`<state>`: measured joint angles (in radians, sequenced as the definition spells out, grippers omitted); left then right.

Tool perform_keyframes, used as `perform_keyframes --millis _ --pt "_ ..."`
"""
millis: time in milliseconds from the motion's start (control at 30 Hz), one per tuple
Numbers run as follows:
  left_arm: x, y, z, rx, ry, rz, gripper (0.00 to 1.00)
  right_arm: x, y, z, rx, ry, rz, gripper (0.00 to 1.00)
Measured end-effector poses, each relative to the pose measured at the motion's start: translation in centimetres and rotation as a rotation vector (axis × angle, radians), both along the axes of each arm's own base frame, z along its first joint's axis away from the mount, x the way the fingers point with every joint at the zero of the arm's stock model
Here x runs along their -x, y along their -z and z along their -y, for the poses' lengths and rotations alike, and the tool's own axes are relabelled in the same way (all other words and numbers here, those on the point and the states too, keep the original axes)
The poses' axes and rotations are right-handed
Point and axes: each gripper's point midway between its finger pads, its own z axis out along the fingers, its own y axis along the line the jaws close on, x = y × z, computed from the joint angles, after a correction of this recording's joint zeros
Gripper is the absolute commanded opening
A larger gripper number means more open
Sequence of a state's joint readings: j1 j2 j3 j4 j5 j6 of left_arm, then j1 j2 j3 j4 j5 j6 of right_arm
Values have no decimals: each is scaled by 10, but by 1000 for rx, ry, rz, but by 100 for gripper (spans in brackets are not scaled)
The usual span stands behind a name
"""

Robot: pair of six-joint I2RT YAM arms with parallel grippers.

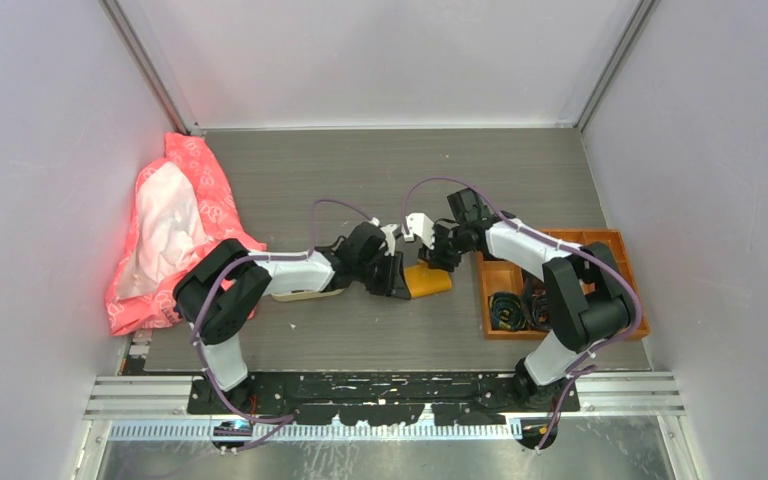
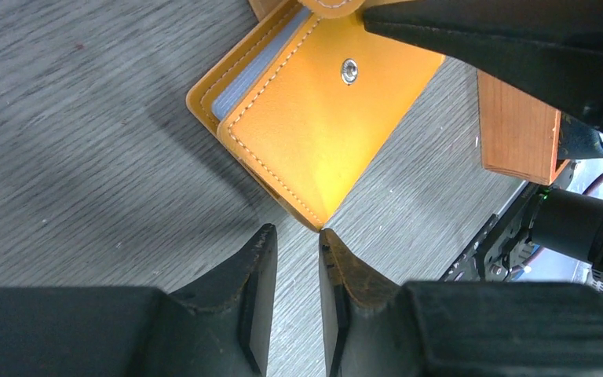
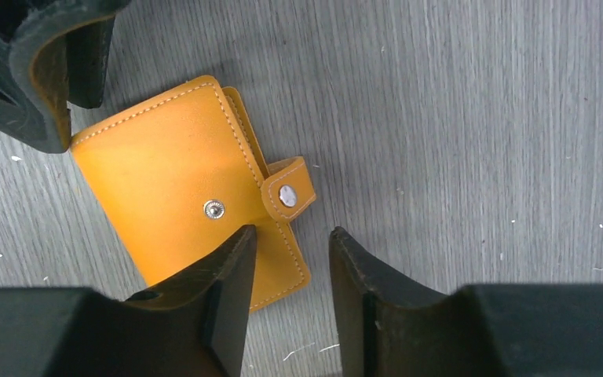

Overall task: Put the credit cards into the card holder
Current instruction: Close the card holder at the center of the board.

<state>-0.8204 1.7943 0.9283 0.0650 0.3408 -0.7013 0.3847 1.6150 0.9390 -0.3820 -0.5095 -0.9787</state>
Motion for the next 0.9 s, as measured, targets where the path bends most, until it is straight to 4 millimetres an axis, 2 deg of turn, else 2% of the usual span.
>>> perform_keyframes --millis 133,233,333,500,567,600,733,833,900 --pt "-5 -3 -1 5 -11 5 33 -1 0 0 3 -16 8 33" --pt "-12 -13 -4 22 -26 23 34 1 1 -1 3 -38 12 31" --pt "-25 -34 -8 58 -45 76 35 2 1 -1 3 -56 14 30" --pt "-46 -81 -15 140 -25 293 38 3 1 -2 1 -73 17 30" --pt "-52 -93 -18 164 -2 398 42 4 1 -3 -1 -80 18 30" --pt "-54 -96 -19 177 9 444 48 4 1 -3 -3 -83 18 30" --pt "-61 -90 -23 243 56 492 69 5 0 -3 -9 -88 14 30" --pt "-84 -77 -23 341 52 433 72 6 0 -3 -16 -88 7 31" --pt "-97 -64 -23 381 40 414 77 6 0 -2 -21 -84 2 31"
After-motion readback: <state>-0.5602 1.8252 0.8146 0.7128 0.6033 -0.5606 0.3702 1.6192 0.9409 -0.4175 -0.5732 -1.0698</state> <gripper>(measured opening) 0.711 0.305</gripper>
